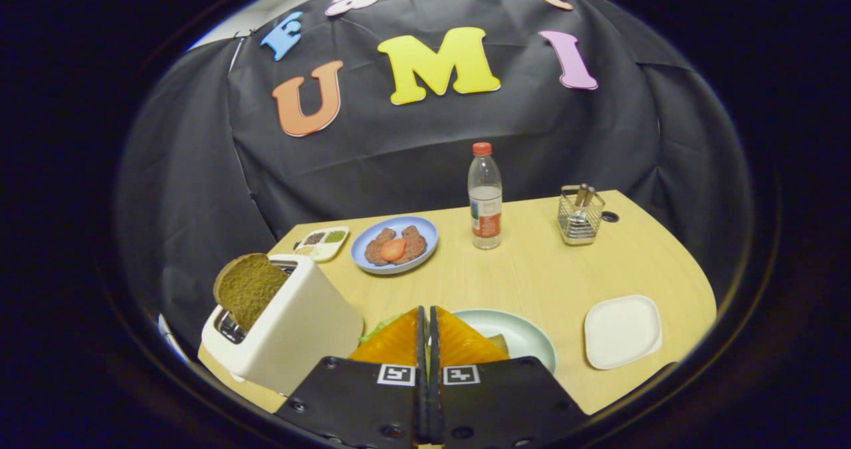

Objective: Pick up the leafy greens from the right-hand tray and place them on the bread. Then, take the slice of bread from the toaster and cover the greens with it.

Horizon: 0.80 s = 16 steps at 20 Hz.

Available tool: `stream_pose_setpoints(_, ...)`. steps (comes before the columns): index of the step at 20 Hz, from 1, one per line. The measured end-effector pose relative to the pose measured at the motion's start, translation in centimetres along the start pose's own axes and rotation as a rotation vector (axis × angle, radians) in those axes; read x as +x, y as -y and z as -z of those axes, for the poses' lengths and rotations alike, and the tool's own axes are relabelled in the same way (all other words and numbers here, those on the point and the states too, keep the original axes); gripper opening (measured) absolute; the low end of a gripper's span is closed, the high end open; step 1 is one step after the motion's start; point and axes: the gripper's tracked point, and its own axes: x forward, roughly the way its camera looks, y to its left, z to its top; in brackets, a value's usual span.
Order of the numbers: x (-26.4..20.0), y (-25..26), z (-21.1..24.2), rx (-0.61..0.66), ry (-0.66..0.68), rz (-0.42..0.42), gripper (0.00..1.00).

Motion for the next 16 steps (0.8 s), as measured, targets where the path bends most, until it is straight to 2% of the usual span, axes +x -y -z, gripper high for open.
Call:
stream_pose_setpoints(5, 0.0, 3.1, 0.3, -0.011, -0.002, 0.054, 0.06)
stream_pose_setpoints(7, -0.1, 4.3, 0.2, -0.002, -0.001, 0.069, 0.18)
stream_pose_setpoints(9, -0.5, 5.2, -0.4, -0.004, 0.016, 0.085, 0.45)
stream_pose_setpoints(14, -3.1, 7.0, -3.7, -0.043, 0.117, 0.131, 0.89)
stream_pose_setpoints(16, -4.7, 7.6, -5.3, -0.072, 0.163, 0.152, 0.94)
